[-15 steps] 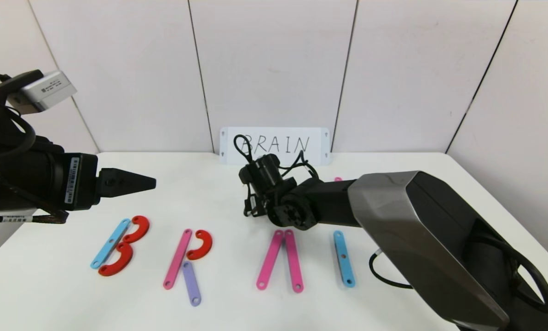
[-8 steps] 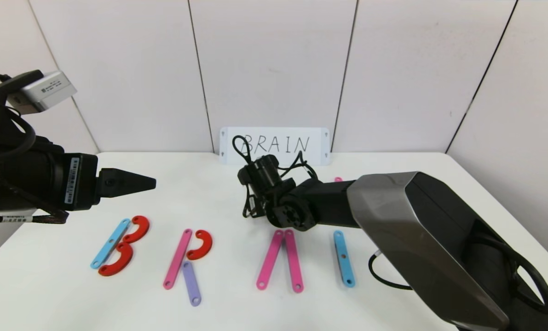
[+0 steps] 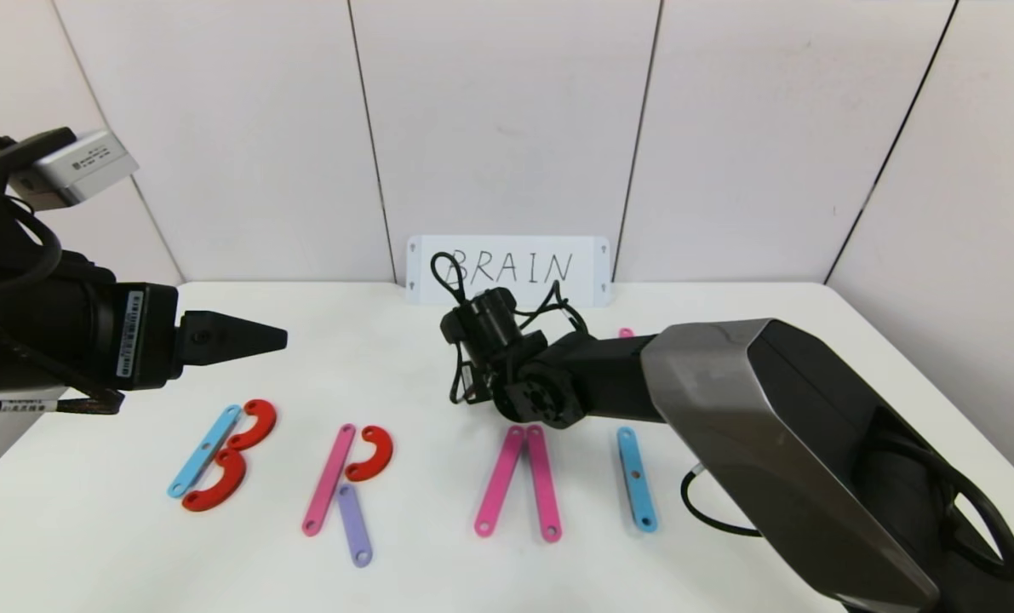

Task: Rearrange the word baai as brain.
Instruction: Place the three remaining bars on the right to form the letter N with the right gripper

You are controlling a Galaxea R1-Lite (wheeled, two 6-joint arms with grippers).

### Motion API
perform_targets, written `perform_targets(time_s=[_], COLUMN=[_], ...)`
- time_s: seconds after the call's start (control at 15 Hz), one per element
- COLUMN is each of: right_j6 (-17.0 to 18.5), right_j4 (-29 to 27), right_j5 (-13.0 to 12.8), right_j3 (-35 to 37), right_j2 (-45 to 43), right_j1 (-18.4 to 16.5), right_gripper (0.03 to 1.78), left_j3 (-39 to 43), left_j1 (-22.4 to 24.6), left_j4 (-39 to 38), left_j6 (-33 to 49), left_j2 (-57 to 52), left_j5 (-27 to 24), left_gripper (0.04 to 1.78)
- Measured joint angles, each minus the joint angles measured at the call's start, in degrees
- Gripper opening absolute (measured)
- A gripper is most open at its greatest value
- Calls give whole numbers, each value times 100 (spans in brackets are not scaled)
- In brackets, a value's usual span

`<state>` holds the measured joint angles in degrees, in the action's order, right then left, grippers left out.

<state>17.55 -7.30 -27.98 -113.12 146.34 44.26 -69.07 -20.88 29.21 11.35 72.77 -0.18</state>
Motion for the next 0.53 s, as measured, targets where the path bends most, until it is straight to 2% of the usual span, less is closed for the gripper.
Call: perform_targets(time_s=[0.4, 0.53], right_j6=[-55, -80], right_j4=[-204, -378], right_j5=[-10, -115], right_j3=[11, 11], right_j2=[-99, -256], right_j1=[-77, -141], right_gripper=[30, 30], left_j3=[0, 0], left_j1=[-1, -1], left_j4=[4, 0], left_j6=[0, -2], left_j2=[-6, -6], left_j5=[0, 0], left_gripper=[174, 174])
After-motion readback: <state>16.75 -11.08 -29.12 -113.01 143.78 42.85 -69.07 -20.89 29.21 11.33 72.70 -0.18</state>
